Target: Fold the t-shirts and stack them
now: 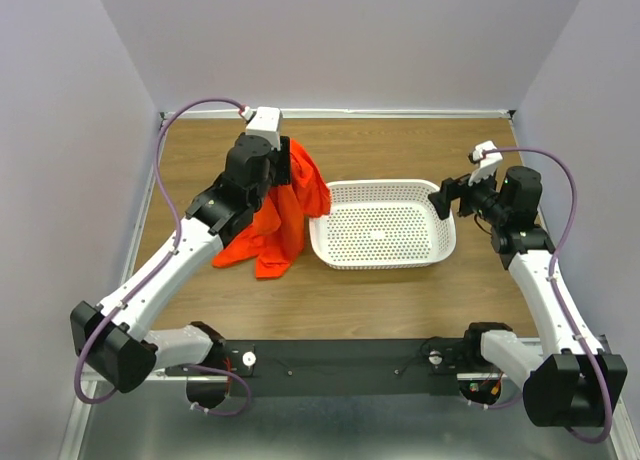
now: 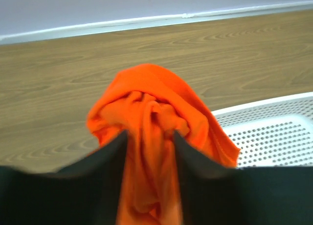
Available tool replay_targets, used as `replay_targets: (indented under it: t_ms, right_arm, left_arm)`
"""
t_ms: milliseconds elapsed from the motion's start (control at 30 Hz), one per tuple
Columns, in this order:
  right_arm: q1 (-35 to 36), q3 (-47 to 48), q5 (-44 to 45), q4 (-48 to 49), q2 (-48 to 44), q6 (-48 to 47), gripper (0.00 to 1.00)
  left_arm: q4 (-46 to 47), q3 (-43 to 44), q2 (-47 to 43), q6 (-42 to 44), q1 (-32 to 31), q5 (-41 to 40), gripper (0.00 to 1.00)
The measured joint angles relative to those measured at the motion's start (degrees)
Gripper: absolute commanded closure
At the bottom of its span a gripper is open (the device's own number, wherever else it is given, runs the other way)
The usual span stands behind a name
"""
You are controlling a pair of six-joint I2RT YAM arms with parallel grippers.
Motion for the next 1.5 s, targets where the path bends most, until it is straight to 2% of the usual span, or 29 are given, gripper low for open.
replay_targets:
  t_ms: [33,133,333,467,533,633,733,867,1000,1200,1333,1433,1500]
  right_arm:
    - [0.0,0.0,-0.26,-0.13,0.11,-0.15,0.0]
    - [0.0,0.04,-2.03,-1.29,0.74,-1.4,0.0]
    - [0.0,0.44,-7.56,-4.24,2.91,-5.18,0.0]
    - [0.0,2.19,-11.74,-7.13,6.27,-11.1,0.0]
    - [0.0,5.18,-14.43,-10.4,9.92,-17.4,0.0]
    - [0.35,12.39,-18.82,-18.49,18.03,-33.09,0.0]
    - [2.47,20.48,-19.21,-24.98,27.02,-44.35,0.0]
    - [5.88,29.55,-18.82,-30.34,37.92,-53.24,0.01]
    - [7.96,38.95,-18.18,-32.98,47.25,-57.05,0.05]
    - [11.32,50.07,-16.02,-36.85,58.42,-58.58,0.18]
    - [13.35,55.58,-15.13,-41.33,63.23,-59.41,0.39]
    - [14.82,60.11,-14.47,-45.79,66.69,-60.98,0.51]
    - [15.8,62.47,-13.38,-48.89,69.05,-61.33,0.55]
  left_arm:
    - [0.37,-0.13,0.13,-0.72,0.09,0.0,0.25]
    - [1.14,-0.81,0.17,-1.22,1.22,-0.22,0.21]
    - [0.96,-4.07,-2.97,-0.31,3.72,-2.45,0.2]
    - [2.27,-9.22,-10.8,3.3,3.82,-2.08,0.2]
    - [4.17,-12.94,-15.26,4.98,3.82,-1.6,0.19]
    - [6.64,-18.25,-20.65,6.49,3.82,-0.68,0.19]
    - [7.58,-22.01,-24.55,7.08,3.82,-0.2,0.18]
    - [8.85,-24.02,-27.93,7.21,3.82,-0.07,0.18]
    - [10.25,-24.87,-30.27,7.23,3.82,0.57,0.18]
    - [10.97,-24.87,-30.29,7.28,3.85,0.59,0.18]
    - [11.1,-24.87,-31.43,7.3,3.85,0.55,0.18]
    - [11.28,-24.87,-32.46,7.32,3.85,0.55,0.18]
    - [11.32,-24.87,-32.76,7.41,3.85,0.55,0.18]
